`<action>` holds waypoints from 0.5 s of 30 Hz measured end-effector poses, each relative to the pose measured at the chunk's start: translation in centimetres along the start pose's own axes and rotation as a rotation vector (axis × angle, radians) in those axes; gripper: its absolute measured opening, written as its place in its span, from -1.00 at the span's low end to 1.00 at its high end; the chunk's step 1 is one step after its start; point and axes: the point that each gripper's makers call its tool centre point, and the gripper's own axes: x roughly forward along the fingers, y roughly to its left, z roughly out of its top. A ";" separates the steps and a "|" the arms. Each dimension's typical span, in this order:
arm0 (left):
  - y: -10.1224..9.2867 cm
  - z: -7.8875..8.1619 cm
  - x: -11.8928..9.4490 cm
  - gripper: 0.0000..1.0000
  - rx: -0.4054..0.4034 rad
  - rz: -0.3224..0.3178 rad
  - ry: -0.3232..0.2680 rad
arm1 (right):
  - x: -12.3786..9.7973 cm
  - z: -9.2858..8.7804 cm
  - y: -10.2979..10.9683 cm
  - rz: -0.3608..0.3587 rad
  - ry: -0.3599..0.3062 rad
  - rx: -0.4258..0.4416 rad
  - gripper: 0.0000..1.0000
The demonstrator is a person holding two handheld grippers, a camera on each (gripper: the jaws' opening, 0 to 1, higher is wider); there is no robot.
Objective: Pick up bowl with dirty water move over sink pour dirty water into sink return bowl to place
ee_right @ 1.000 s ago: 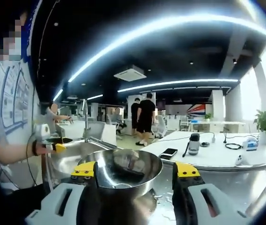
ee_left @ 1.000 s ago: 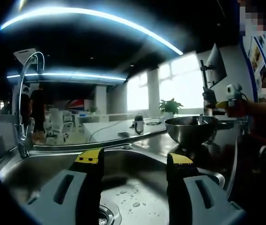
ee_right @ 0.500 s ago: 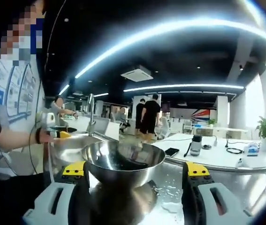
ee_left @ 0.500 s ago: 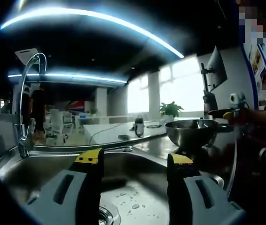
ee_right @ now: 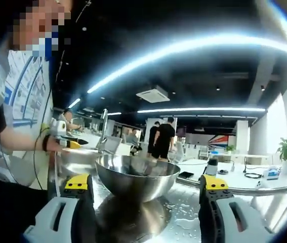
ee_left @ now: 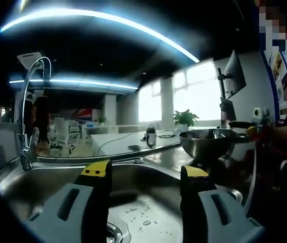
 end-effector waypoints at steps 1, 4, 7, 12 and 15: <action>0.0 0.0 0.0 0.06 0.004 0.001 0.003 | 0.0 -0.1 -0.1 -0.003 0.002 -0.004 0.60; 0.1 0.1 0.0 0.06 0.004 0.005 -0.005 | -0.1 -0.2 -0.2 -0.003 -0.001 -0.005 0.60; 0.3 0.6 -0.2 0.06 -0.008 0.010 -0.029 | -0.4 0.7 0.1 -0.016 -0.052 -0.045 0.52; 0.3 0.6 -0.2 0.06 -0.006 0.008 -0.033 | -0.6 1.0 -0.4 -0.032 -0.076 -0.027 0.47; 0.2 0.6 -0.2 0.06 0.000 0.006 -0.030 | -0.5 0.9 -0.4 -0.030 -0.069 -0.020 0.50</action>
